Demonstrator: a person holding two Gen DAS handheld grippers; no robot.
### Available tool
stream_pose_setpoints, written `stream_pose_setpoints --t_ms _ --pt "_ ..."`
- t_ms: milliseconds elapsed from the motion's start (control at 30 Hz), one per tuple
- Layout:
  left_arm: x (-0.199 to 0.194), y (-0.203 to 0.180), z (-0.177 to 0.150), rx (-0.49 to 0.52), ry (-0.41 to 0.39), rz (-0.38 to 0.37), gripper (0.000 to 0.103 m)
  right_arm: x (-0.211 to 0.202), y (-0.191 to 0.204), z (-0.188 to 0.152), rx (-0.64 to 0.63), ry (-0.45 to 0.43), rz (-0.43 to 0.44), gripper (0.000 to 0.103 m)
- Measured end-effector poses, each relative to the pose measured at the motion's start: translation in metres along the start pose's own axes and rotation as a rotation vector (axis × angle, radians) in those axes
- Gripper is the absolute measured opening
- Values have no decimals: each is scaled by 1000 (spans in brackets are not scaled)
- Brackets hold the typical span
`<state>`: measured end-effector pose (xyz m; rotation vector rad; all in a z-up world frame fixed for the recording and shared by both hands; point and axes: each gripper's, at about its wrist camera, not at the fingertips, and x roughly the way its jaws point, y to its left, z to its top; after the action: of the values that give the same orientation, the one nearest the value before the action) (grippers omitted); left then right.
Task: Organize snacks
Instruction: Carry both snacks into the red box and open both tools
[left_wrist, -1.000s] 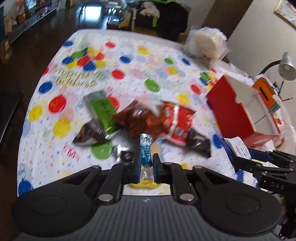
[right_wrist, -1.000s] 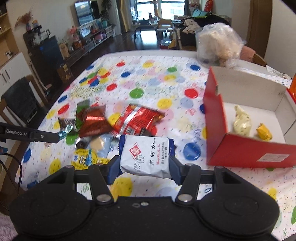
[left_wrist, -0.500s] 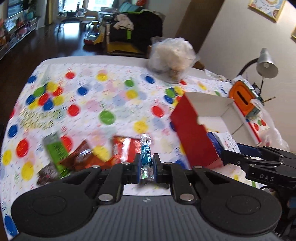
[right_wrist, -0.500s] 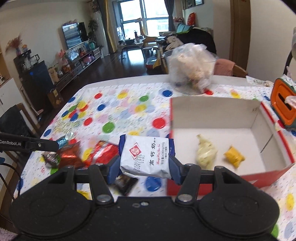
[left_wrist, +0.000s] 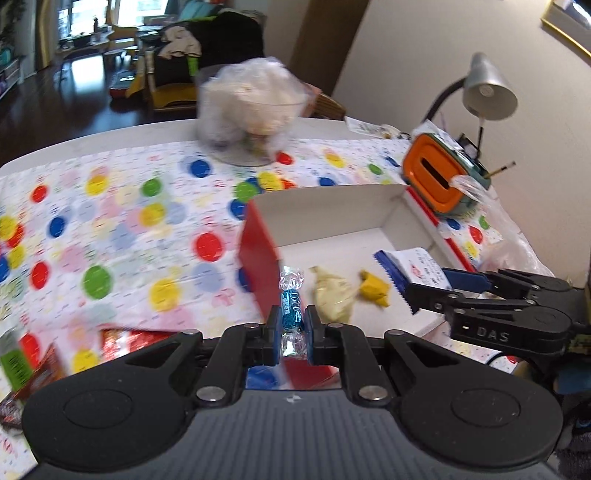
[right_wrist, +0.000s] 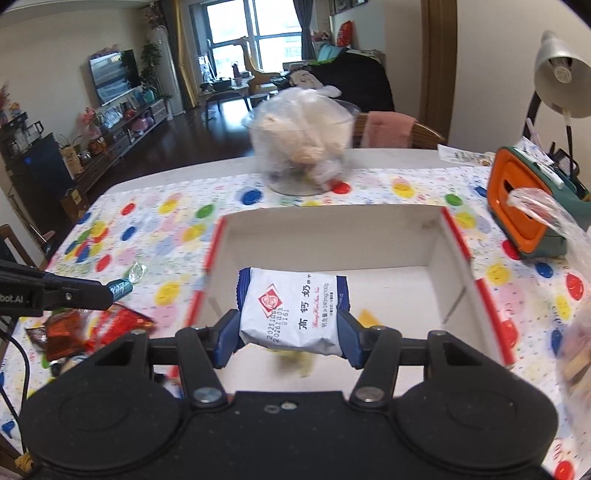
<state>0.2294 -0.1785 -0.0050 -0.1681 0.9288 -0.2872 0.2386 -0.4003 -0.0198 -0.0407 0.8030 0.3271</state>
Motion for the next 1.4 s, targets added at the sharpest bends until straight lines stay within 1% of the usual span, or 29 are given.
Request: stream_pose_setpoints --t_ms 167,300,467,633,700,733,767,900,1100,1200,1233,1267,1400 --pt "33 -31 14 33 51 -17 12 18 -33 7 11 48 -11 56" --pt "65 -54 23 58 106 -7 12 33 -54 10 17 98 -8 56" --pt "93 -69 29 82 143 22 12 53 -68 11 7 149 6 56" --pt "119 -76 30 100 201 49 12 72 -73 11 -20 188 22 55" --pt "126 -79 29 111 215 60 12 78 -71 11 -42 200 22 53" --pt "129 -79 29 114 223 64 12 80 -69 11 -51 205 28 44" --pt "132 -80 28 116 231 66 12 82 -68 11 -59 212 35 39" --pt "139 -79 26 129 252 73 12 87 -67 11 -80 225 41 39" --pt "136 -79 26 145 232 92 12 86 -72 11 -62 216 58 45" --pt "133 -78 25 140 231 88 13 80 -73 12 -49 200 80 56" --pt "131 -78 25 140 226 93 13 78 -72 12 -50 193 82 61" --pt "129 -78 25 138 221 91 14 75 -70 12 -54 184 82 64" --pt "111 -74 23 113 190 78 17 61 -65 14 -46 160 96 64"
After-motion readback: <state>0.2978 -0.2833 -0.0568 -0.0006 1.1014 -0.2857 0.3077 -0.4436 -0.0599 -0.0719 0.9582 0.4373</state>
